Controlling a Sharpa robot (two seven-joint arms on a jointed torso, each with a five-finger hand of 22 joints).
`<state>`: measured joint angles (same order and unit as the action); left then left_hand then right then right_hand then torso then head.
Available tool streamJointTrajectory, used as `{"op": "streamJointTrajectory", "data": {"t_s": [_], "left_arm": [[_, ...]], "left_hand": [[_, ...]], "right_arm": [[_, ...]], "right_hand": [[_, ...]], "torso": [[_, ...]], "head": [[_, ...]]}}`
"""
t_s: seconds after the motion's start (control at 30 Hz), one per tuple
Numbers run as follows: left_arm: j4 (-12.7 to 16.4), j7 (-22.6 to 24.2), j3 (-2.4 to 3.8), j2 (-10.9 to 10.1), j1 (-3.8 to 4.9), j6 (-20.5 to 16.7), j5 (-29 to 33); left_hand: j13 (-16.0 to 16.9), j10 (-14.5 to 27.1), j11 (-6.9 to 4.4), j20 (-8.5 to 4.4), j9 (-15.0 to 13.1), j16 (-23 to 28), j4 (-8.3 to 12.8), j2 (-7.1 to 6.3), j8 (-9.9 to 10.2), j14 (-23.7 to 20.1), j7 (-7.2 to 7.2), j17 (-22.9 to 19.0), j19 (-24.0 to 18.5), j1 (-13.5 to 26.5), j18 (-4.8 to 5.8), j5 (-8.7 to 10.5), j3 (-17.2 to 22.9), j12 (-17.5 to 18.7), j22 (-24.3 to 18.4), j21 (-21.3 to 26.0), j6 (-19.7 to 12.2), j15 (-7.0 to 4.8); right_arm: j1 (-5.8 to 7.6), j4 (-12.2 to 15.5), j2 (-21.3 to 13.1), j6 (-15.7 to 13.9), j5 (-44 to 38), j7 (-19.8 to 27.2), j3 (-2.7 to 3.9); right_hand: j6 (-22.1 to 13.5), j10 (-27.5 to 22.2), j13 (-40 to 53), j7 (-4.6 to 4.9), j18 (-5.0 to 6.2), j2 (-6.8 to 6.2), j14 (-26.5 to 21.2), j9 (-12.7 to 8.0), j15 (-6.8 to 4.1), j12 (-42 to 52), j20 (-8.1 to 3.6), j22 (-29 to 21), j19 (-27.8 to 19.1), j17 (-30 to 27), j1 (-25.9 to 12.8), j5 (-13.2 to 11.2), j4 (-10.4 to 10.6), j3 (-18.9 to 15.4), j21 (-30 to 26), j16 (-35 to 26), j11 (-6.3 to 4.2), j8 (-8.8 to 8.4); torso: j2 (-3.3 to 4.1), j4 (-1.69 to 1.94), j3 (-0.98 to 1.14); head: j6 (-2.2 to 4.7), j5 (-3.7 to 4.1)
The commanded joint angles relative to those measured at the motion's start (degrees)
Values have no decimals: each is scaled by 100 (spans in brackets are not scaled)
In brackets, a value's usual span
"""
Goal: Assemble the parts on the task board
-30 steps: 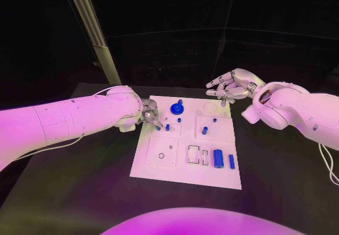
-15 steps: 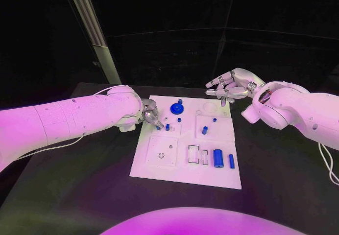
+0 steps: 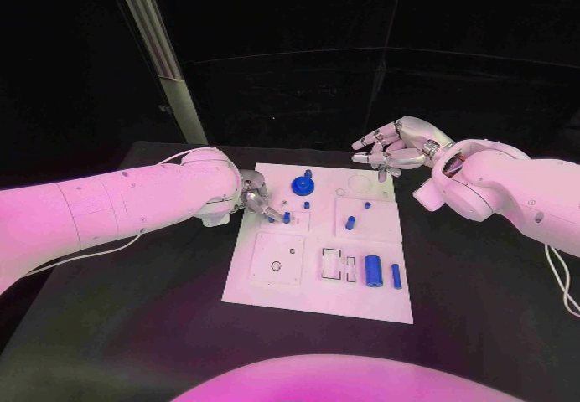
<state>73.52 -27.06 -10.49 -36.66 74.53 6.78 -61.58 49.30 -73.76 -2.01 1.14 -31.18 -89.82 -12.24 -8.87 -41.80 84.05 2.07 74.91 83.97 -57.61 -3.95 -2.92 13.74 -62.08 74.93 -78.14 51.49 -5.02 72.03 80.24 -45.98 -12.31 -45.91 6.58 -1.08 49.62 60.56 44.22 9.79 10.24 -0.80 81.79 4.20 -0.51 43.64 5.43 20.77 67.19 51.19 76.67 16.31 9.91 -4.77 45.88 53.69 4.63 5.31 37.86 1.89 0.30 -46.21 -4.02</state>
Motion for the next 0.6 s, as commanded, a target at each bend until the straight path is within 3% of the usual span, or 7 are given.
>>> {"op": "streamJointTrajectory", "data": {"t_s": [0.03, 0.07, 0.1, 0.2, 0.43, 0.57, 0.6], "left_arm": [[45, 111, 4, -59, 8, -317, 164], [78, 171, 5, -84, 9, -361, 205], [114, 231, 6, -108, 10, -399, 250], [206, 406, 9, -170, 17, -510, 437], [318, 1231, 21, -299, 60, -980, 1042], [243, 2079, 24, -305, 91, -1320, 1490], [224, 2173, 24, -293, 95, -1377, 1547]], "left_hand": [[-565, 316, 33, -15, 13, -18, -111, 79, 62, 595, 30, 1509, 23, -72, 22, -19, -254, 419, -20, 128, -144, -18], [-1060, 630, 74, 5, 24, -18, -148, 90, 97, 595, 79, 1509, -75, -123, -26, -19, -357, 809, -238, 330, -278, 14], [-1289, 858, 131, 35, 37, -17, -181, 93, 132, 595, 139, 1509, -134, -186, -51, -13, -467, 1017, -362, 452, -435, 56], [-1398, 1139, 290, 131, 153, 24, -279, 109, 311, 577, 317, 1445, -199, -326, -76, -21, -729, 1137, -507, 604, -898, 183], [-1583, 1490, 436, 278, 334, 237, -394, 292, 321, 482, 467, 1127, -413, -670, -189, -29, -1083, 1209, -969, 1072, -1172, 314], [-1819, 1959, 572, 391, 528, 900, -336, 503, 392, 121, 601, 222, -1023, -1052, -425, -36, -1107, 1443, -2090, 2222, -1359, 433], [-1918, 2127, 609, 429, 616, 1218, -277, 553, 436, -74, 639, -181, -1305, -1216, -525, -32, -1088, 1543, -2580, 2741, -1391, 471]], "right_arm": [[11, 5, -4, 17, -4, 32, 4], [11, 4, -6, 21, -4, 28, 4], [11, 2, -8, 24, -4, 25, 4], [11, -7, -10, 28, -4, 19, 4], [11, -20, -15, 30, -4, 13, 4], [11, -23, -21, 21, -4, 11, 4], [11, -24, -21, 17, -4, 10, 4]], "right_hand": [[-31, -25, -5, -5, 30, 58, -14, 6, 23, 24, 14, -8, 40, -10, -21, 31, 4, -26, -20, -30, -8, 27], [-34, -30, -6, -3, 30, 60, -17, 5, 25, 25, 15, -11, 39, -14, -25, 32, 9, -31, -25, -39, -7, 28], [-34, -30, -6, -3, 30, 60, -17, 5, 25, 25, 15, -11, 39, -14, -25, 32, 9, -31, -25, -39, -7, 28], [-37, -36, -8, -1, 30, 65, -22, 5, 27, 28, 17, -15, 39, -16, -34, 33, 19, -38, -32, -48, -4, 29], [-39, -40, -8, 0, 30, 69, -24, 5, 29, 30, 18, -18, 39, -19, -40, 34, 26, -42, -36, -55, -2, 30], [-39, -40, -8, 0, 30, 69, -24, 5, 29, 30, 18, -18, 39, -19, -40, 34, 26, -42, -36, -55, -2, 30], [-40, -40, -9, 0, 30, 70, -24, 5, 29, 31, 18, -18, 39, -16, -41, 34, 27, -43, -37, -54, -2, 30]], "torso": [[-2, 5, 0], [-2, 5, 0], [-1, 6, 1], [-2, 6, -5], [0, -1, -2], [2, 0, 7], [2, 0, 6]], "head": [[11, 7], [14, 9], [10, 19], [10, 19], [28, 27], [39, 44], [42, 48]]}}
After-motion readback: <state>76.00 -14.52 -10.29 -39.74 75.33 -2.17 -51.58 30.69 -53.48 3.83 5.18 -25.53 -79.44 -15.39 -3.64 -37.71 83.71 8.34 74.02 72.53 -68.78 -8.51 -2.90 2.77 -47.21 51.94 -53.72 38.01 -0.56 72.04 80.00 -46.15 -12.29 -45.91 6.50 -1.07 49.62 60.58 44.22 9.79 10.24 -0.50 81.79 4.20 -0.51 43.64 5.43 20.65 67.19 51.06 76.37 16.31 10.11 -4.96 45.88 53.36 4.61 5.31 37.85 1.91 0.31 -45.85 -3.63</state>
